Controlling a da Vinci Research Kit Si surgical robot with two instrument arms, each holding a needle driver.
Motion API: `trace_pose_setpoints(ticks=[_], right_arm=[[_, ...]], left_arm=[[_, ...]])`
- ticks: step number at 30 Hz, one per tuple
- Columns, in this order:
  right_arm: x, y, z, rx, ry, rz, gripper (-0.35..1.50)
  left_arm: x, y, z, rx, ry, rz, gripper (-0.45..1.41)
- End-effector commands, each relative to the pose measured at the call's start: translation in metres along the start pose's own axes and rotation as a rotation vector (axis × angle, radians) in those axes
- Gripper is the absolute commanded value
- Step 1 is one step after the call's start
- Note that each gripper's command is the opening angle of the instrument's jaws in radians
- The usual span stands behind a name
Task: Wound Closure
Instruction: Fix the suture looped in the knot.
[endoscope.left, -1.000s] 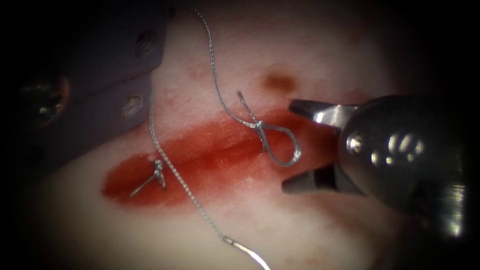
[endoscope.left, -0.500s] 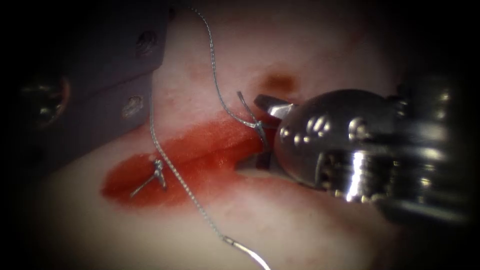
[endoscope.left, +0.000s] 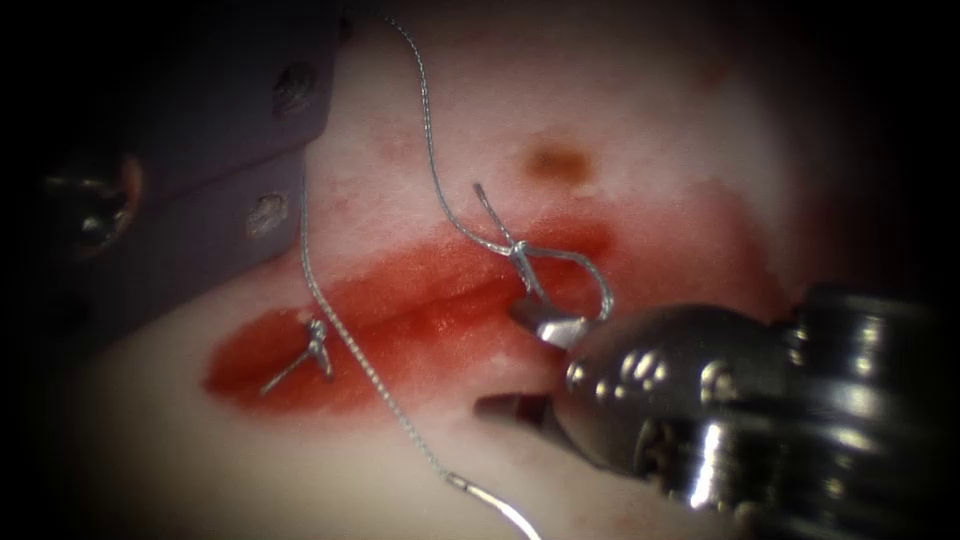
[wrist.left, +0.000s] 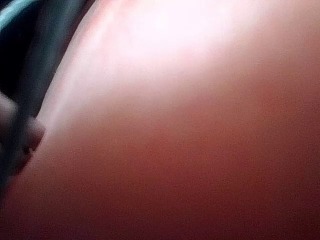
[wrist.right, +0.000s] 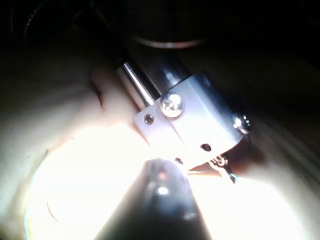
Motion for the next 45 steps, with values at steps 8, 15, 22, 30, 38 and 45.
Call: trace_pose_setpoints(ticks=[8,15,22,30,38,45], right_arm=[[0.0012,0.0015,-0.0002,-0.016,0.003,0.008,0.73],[0.0015,0.0018,-0.0007,-0.013,-0.001,0.015,0.83],[0.0018,0.0022,-0.0014,-0.008,-0.006,0.024,0.54],[0.0011,0.0027,-0.0003,-0.023,0.001,0.051,0.59],[0.0008,0.0030,0.0005,-0.034,0.006,0.083,0.26],[0.0008,0.0038,0.0009,-0.040,-0.047,0.043,-0.35]], left_arm=[[-0.0012,0.0001,0.0000,0.000,-0.004,-0.004,-0.45],[-0.0012,0.0000,0.0000,-0.002,0.002,-0.005,-0.45],[-0.0011,0.0000,0.0001,0.000,0.006,-0.006,-0.45],[-0.0011,0.0000,0.0000,0.000,0.006,-0.006,-0.45],[-0.0011,-0.0001,0.0000,0.000,0.009,-0.006,-0.45],[-0.0010,-0.0001,0.0000,0.000,0.009,-0.007,-0.45]])
